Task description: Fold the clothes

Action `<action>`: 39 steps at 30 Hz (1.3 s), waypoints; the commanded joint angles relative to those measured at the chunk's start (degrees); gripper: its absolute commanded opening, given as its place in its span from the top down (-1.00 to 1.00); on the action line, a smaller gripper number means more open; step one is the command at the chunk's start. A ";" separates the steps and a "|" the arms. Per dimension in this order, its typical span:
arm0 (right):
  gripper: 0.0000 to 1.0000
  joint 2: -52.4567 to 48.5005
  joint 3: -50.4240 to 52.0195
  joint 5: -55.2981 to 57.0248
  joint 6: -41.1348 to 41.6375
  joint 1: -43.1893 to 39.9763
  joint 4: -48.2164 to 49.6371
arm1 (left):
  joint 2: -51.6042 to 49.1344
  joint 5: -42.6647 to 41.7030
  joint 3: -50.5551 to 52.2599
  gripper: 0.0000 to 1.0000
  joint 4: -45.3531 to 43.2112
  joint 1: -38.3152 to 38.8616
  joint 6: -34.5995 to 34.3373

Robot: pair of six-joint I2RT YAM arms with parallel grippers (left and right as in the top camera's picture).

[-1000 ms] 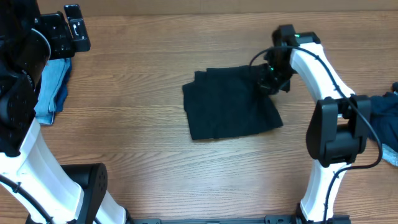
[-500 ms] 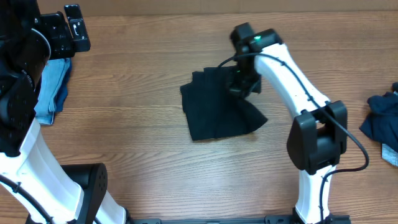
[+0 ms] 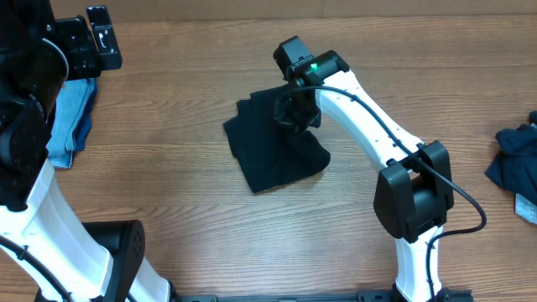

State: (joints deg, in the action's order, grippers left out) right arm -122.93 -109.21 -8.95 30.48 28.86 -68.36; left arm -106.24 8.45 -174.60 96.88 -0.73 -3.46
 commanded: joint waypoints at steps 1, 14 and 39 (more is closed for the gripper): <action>0.92 2.29 -1.60 -0.02 1.40 0.76 -0.26 | 0.00 0.72 0.07 -1.00 -0.09 0.02 -0.39; 0.92 3.45 -1.86 5.49 -5.29 9.01 1.77 | -0.04 0.72 0.07 -1.00 -0.09 0.02 -0.39; 0.92 4.11 -5.62 11.76 -8.46 0.02 -5.20 | -0.04 0.72 0.07 -1.00 -0.11 0.02 -0.39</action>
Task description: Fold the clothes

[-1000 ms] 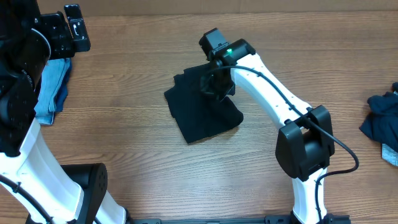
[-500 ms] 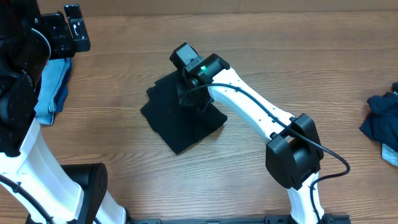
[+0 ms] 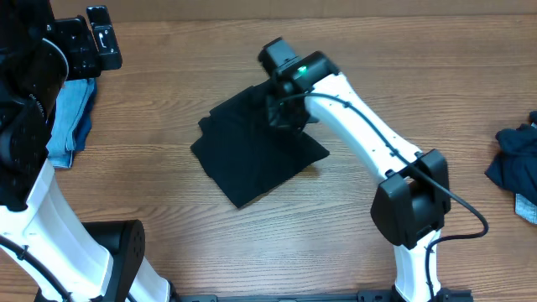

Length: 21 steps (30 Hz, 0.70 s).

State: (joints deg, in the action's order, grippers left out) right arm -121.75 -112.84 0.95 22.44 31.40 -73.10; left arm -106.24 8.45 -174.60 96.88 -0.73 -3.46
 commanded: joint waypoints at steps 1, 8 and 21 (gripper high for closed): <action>0.92 2.95 -2.01 2.47 -0.44 -3.17 -0.74 | -0.04 0.72 0.07 -1.00 -0.09 0.02 -0.39; 0.92 4.35 -2.01 9.49 -0.42 -5.79 -2.78 | -0.11 0.72 0.07 -1.00 -0.11 0.02 -0.39; 0.92 5.95 -7.28 14.03 -0.17 -7.08 -10.21 | -0.13 0.72 0.07 -1.00 -0.09 0.02 -0.39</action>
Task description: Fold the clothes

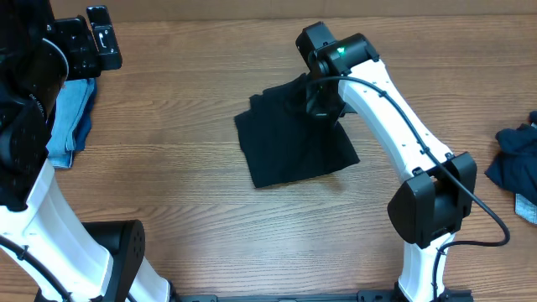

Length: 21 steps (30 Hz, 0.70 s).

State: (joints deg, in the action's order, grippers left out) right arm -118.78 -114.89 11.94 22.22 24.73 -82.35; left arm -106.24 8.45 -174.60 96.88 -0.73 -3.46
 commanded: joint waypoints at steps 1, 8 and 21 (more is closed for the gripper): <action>0.92 2.97 -6.14 3.02 0.04 -0.39 -1.25 | -0.13 0.72 0.07 -1.00 -0.11 0.02 -0.39; 0.92 2.69 -5.75 -0.74 0.07 -0.37 0.02 | -0.15 0.72 0.07 -1.00 -0.09 0.02 -0.39; 0.92 -3.67 -3.54 -6.73 0.07 0.42 3.58 | -0.15 0.72 0.07 -1.00 -0.11 0.02 -0.39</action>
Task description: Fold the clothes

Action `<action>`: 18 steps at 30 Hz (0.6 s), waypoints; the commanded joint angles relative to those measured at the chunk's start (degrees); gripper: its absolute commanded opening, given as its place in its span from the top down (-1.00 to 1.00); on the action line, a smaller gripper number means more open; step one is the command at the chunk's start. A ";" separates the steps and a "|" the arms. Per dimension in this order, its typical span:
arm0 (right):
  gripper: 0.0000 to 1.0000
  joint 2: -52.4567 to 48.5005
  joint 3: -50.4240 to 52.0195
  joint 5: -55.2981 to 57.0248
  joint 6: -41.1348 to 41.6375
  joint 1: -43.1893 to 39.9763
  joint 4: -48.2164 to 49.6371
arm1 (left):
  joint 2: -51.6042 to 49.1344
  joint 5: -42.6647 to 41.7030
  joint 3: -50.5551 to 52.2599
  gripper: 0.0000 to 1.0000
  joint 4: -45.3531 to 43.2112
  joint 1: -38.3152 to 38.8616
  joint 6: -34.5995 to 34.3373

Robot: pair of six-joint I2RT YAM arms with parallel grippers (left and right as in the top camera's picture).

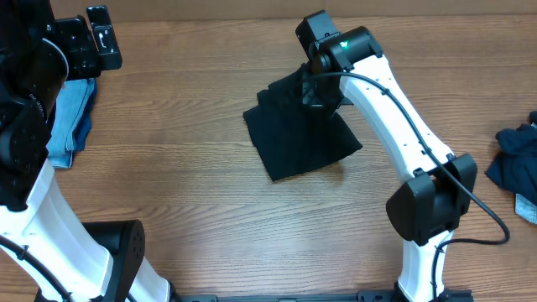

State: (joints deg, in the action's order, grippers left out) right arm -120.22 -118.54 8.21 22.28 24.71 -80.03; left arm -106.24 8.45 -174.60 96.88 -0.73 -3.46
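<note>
A black folded garment (298,138) lies on the wooden table near the middle. My right gripper (312,94) hangs over the garment's far edge and looks shut on the cloth there, though its fingertips are hidden under the wrist. My left gripper (99,38) sits at the far left, away from the black garment, next to a blue folded garment (69,117); its jaws cannot be made out.
A heap of dark blue clothes (516,168) lies at the right table edge. The left arm's white link and black base (50,235) fill the lower left corner. The right arm's base (424,226) stands at the front right.
My right gripper moved slightly back and left, and the black garment shifted a little with it, its front corner now further right and lower.
The right gripper held the black garment's far edge near the table middle. It then stood further left with the cloth spread wider. After that it was over to the right with the cloth, and now it has settled slightly back. The left arm stayed still.
</note>
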 commanded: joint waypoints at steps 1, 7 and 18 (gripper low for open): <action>0.92 -2.36 0.13 -4.04 -0.02 0.76 1.70 | -0.13 0.72 0.07 -1.00 -0.09 0.02 -0.39; 0.92 -4.48 0.22 -8.37 0.04 2.86 4.63 | -0.13 0.72 0.07 -1.00 -0.09 0.02 -0.39; 0.92 -9.79 0.22 -11.58 2.93 6.73 5.86 | -0.15 0.72 0.07 -1.00 -0.11 0.02 -0.39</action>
State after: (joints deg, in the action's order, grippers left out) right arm -128.20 -118.43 -1.37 22.94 30.22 -74.89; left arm -106.24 8.45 -174.60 96.88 -0.73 -3.46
